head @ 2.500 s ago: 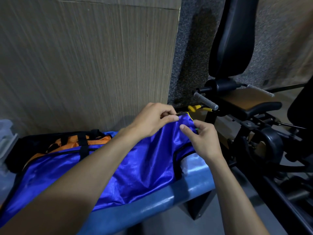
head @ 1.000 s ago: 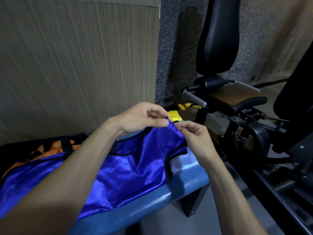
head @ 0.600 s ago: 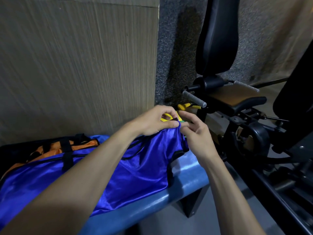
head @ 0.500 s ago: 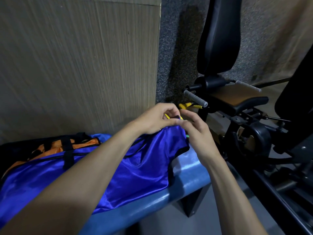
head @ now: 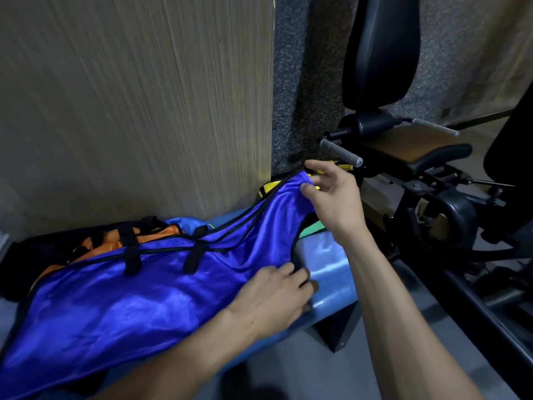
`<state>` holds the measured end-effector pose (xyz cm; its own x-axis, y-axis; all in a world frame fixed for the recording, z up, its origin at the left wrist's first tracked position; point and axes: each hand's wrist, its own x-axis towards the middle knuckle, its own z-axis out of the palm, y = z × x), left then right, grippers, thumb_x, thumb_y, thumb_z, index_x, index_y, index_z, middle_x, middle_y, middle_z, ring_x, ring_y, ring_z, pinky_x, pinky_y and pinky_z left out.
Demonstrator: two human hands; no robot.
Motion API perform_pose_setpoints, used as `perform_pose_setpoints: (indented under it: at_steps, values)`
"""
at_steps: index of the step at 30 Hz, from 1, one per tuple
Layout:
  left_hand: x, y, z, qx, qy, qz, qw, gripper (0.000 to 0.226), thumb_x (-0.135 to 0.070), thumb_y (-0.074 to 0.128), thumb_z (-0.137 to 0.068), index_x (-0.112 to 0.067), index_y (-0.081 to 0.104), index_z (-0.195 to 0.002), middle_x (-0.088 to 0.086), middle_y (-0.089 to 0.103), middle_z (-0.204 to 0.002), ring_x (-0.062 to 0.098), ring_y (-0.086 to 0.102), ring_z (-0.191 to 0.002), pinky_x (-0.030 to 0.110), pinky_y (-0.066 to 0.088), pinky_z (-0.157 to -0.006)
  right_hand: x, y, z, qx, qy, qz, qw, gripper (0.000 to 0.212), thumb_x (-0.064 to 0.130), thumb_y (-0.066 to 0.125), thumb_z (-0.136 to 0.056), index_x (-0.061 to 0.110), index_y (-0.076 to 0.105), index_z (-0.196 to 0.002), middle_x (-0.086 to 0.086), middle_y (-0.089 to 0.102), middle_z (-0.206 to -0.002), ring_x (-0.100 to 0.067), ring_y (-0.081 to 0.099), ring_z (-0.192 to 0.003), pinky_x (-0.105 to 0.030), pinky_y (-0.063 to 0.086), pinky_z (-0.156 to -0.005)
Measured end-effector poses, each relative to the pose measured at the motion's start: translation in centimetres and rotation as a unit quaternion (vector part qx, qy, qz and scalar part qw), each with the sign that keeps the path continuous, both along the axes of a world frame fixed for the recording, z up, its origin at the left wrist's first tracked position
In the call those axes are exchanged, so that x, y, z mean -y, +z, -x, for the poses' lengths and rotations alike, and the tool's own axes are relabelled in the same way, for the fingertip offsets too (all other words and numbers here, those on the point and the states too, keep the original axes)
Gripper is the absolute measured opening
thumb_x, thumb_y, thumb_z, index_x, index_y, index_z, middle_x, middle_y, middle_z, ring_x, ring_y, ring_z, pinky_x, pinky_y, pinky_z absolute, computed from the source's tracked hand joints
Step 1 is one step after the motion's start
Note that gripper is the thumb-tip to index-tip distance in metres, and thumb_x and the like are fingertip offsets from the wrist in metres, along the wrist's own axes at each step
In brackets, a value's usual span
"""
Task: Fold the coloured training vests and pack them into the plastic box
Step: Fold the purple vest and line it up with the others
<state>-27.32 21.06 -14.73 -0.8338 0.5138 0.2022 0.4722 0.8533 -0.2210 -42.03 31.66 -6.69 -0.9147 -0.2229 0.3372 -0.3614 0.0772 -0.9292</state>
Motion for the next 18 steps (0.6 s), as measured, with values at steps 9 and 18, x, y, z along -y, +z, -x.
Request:
perform_pose_setpoints:
  at_steps: [9,18]
  values:
    - [2.8,2.3,-3.3,-0.098,0.075,0.023,0.992,0.024,-0.040,0.075,-0.084,-0.025,0.060,-0.096,-0.004,0.056,-0.087,0.021,0.058,-0.074,0.033,0.043,-0.050,0.5,-0.5,0.2,0.011,-0.059,-0.031,0.998,0.032,0.019,0.068,-0.077,0.036,0.070,-0.105,0.006,0.075,-0.083,-0.014,0.066,-0.071,-0.050,0.058,-0.084]
    - [5.3,0.2,-5.0,-0.087,0.086,0.000,0.992,0.039,-0.021,0.086,-0.070,-0.025,0.063,-0.101,-0.007,0.057,-0.085,0.019,0.057,-0.074,0.033,0.049,-0.050,0.6,-0.7,-0.1,0.024,-0.082,-0.061,0.994,0.030,0.029,0.065,-0.076,0.045,0.067,-0.101,0.009,0.075,-0.089,-0.027,0.069,-0.095,-0.052,0.057,-0.086]
